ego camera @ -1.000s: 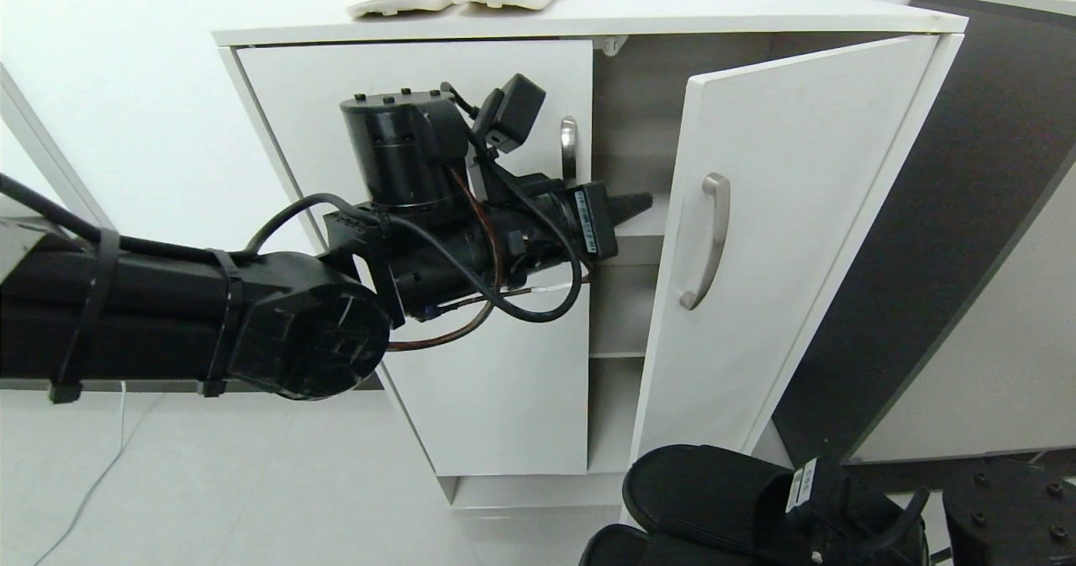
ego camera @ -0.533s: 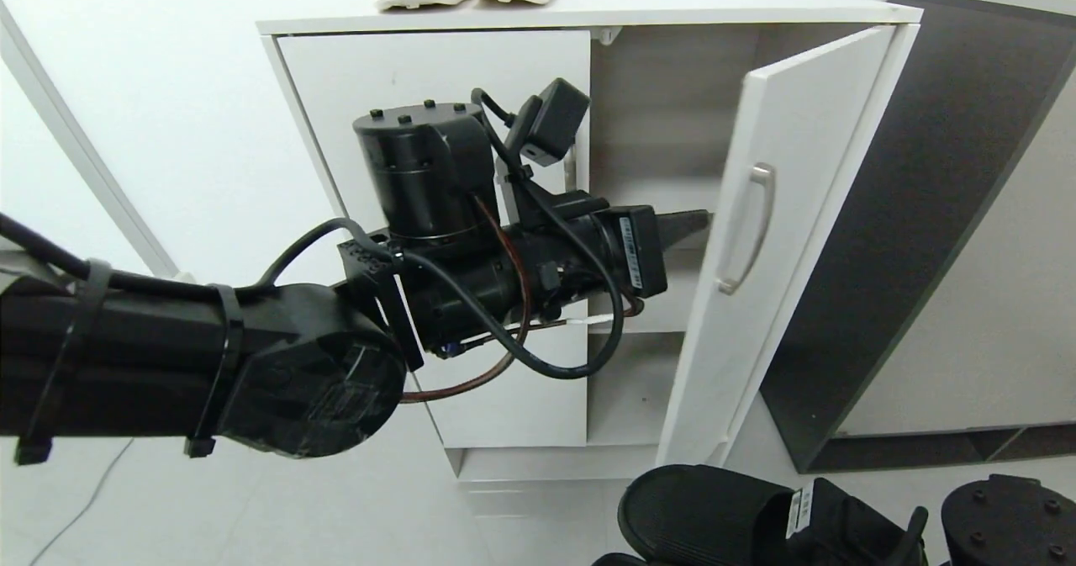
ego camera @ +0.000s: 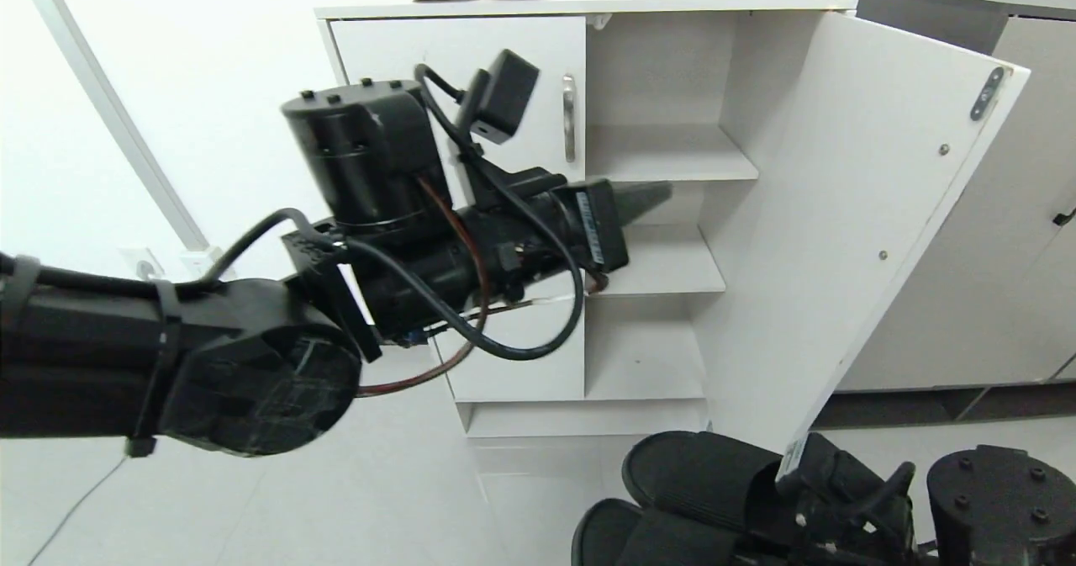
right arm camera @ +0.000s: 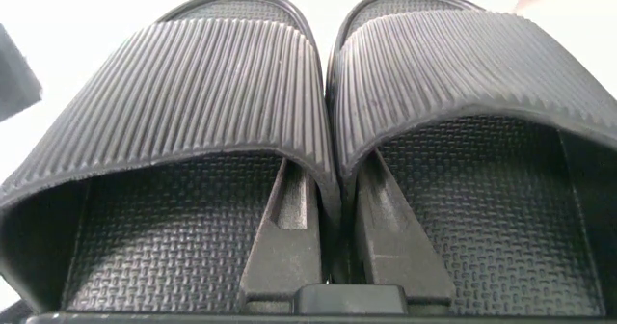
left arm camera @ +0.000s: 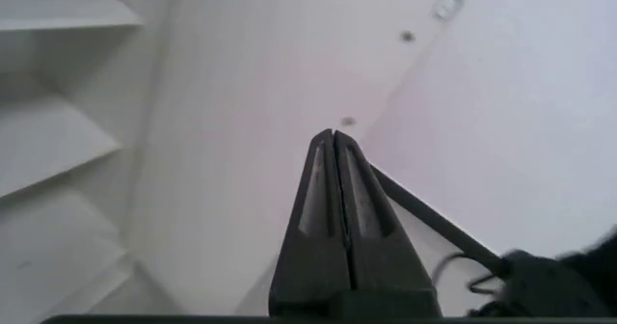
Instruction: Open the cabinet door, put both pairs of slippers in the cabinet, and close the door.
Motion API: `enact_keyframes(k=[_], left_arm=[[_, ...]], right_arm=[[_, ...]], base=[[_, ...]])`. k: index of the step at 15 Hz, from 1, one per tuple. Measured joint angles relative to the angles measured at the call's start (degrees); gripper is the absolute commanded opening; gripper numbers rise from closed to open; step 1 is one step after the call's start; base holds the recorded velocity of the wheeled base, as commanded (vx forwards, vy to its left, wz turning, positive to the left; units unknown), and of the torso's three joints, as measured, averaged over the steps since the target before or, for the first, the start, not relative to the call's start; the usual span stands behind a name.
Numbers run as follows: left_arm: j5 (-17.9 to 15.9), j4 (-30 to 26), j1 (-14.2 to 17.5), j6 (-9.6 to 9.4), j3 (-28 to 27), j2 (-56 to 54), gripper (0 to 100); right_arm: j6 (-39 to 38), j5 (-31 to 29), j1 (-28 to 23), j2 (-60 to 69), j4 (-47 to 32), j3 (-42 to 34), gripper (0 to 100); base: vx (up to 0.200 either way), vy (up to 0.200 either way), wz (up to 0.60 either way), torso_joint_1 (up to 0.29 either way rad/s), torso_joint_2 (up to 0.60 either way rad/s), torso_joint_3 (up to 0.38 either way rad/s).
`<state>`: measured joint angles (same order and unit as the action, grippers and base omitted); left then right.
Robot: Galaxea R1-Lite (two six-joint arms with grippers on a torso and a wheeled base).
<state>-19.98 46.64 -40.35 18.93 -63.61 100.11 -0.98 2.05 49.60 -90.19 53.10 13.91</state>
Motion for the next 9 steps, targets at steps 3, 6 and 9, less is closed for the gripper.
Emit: enact_keyframes(k=[3, 6, 9], left_arm=[[0.9, -3.3, 6.9, -2.24, 6.4, -9.2, 0], [7.6, -15.1, 12.2, -5.78, 14.4, -24.4, 0], [19.1, -31.4, 15.7, -7.74, 21.8, -43.3, 0]], right_arm=[[-3.4, -16.5, -0.5, -3.1, -0.1, 6.4, 0], [-4.9, -25.0, -1.3, -7.9, -0.1, 13.2, 0], [-6.4, -31.6, -3.2, -12.3, -0.1, 19.3, 0]], base=[[0.000, 0.000, 0.00, 0.000, 0.00, 0.000], [0.000, 0.000, 0.00, 0.000, 0.00, 0.000], [0.000, 0.000, 0.00, 0.000, 0.00, 0.000]])
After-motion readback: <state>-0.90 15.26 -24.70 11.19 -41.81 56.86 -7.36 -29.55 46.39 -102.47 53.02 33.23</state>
